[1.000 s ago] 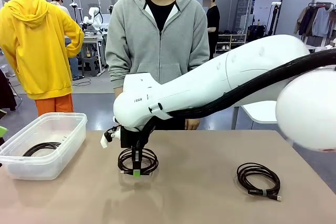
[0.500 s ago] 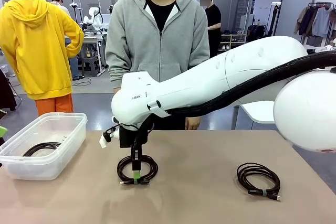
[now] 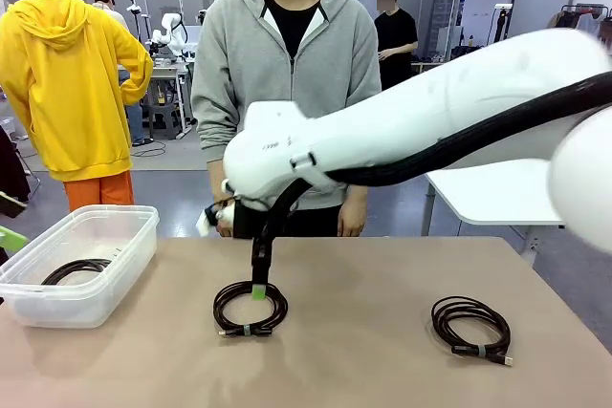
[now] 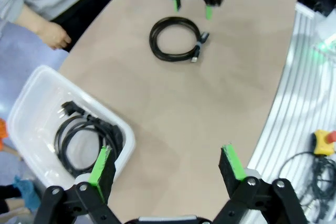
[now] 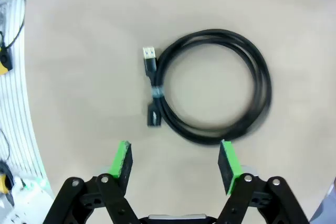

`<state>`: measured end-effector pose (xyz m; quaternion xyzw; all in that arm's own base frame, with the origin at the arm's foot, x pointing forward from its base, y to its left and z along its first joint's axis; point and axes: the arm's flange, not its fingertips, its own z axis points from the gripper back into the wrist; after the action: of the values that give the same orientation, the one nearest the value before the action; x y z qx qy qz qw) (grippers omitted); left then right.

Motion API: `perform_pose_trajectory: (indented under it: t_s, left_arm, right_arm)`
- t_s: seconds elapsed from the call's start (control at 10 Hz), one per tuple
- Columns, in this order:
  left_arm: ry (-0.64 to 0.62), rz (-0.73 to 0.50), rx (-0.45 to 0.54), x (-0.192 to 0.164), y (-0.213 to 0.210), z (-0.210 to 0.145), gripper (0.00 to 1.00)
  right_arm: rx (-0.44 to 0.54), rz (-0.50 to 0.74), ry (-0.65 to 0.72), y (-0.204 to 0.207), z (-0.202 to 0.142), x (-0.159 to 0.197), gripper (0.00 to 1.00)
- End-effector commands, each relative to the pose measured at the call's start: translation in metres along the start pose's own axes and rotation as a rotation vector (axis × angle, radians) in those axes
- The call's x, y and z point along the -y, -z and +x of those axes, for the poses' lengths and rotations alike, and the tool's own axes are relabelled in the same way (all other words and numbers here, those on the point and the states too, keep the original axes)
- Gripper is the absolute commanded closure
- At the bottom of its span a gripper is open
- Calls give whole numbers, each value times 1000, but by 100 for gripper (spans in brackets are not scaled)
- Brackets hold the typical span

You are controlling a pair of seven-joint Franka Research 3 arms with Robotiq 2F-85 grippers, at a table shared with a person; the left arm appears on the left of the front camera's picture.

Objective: Organize and store the cables.
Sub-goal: Place the USB Extension Cable into the Organizing box.

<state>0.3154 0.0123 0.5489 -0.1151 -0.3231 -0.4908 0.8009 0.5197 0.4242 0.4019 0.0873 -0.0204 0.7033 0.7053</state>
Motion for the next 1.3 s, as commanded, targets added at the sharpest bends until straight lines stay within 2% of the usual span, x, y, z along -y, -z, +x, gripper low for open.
perform_pose_trajectory:
  t_s: [0.0, 0.1, 0.3, 0.6, 0.7, 0.9, 1.0, 1.1, 1.2]
  left_arm:
    - [22, 6, -52, 5, 36, 40, 0]
    - [53, 4, -103, 12, 64, 62, 0]
    - [111, -14, -160, 29, 104, 101, 0]
    - [212, -9, -268, 54, 161, 151, 0]
    - [219, -13, -290, 56, 178, 165, 0]
    - [262, -41, -361, 64, 210, 184, 0]
    - [295, -31, -414, 65, 227, 186, 0]
    - [350, -34, -450, 67, 245, 191, 0]
    - [375, -58, -443, 68, 261, 194, 0]
  right_arm:
    - [121, -79, 53, -33, -68, -32, 8]
    - [183, -135, 97, -54, -104, -41, 0]
    - [291, -221, 182, -80, -171, -62, 0]
    - [537, -338, 338, -107, -302, -102, 0]
    - [573, -369, 374, -110, -332, -112, 0]
    - [716, -441, 457, -112, -392, -135, 0]
    - [770, -455, 445, -114, -414, -142, 0]
    - [744, -492, 461, -120, -433, -150, 0]
    - [732, -508, 440, -126, -448, -158, 0]
